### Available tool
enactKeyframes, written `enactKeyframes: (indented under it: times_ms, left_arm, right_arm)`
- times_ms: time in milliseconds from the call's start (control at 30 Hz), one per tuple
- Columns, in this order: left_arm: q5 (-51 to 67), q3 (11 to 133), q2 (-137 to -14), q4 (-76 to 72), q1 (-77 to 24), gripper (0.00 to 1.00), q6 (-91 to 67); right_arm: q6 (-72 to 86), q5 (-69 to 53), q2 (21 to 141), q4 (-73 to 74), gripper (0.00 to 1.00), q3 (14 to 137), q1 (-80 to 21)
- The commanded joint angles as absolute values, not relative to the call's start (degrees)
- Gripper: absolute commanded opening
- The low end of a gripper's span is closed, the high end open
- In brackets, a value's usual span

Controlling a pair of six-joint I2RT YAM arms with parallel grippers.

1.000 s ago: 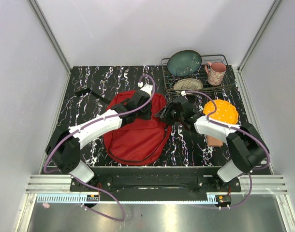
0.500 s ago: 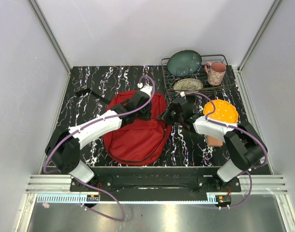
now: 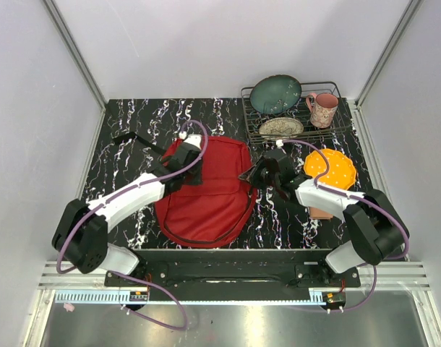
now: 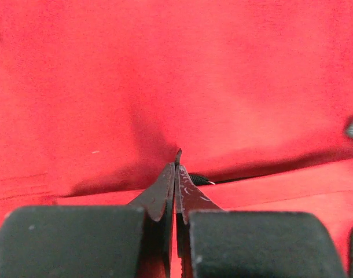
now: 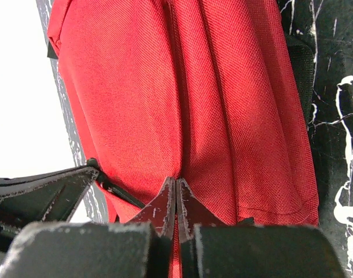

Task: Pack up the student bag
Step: Unzip the student bag at the center of the board.

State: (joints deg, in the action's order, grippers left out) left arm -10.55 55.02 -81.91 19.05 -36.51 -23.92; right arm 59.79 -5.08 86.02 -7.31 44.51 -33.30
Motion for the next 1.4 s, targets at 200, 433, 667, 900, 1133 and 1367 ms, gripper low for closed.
enactKeyframes:
  times_ms: [200,433,667,900,1133,1367]
  left_arm:
    - [-8.6,50.5,-75.0,21.5,-21.6,0.0,-26.3]
    - [-0.4,44.2,-71.3,17.2,-13.0,0.0,-30.6]
    - [8.3,44.3,-71.0,14.8,-12.8,0.05,-28.7]
    - [11.4,46.0,-70.2,17.0,-12.9,0.56,-27.2]
    - [7.9,48.6,-64.0,24.9,-12.9,0.89,-21.5]
    - [4.0,46.0,-58.2,29.4,-12.9,0.98,-17.8]
  right_arm:
    - [59.0,-3.2,82.4,-7.5,0.0,41.8,-30.5]
    - [58.6,-4.0,81.8,-7.5,0.0,41.7,-29.9]
    - [57.5,-7.8,83.3,-9.6,0.02,42.7,-29.9]
    - [57.5,-10.4,83.9,-9.6,0.34,42.7,-29.9]
    - [56.7,-7.5,80.8,-4.5,0.71,43.0,-29.9]
    - [55.6,-2.4,74.3,4.7,0.78,45.7,-30.0]
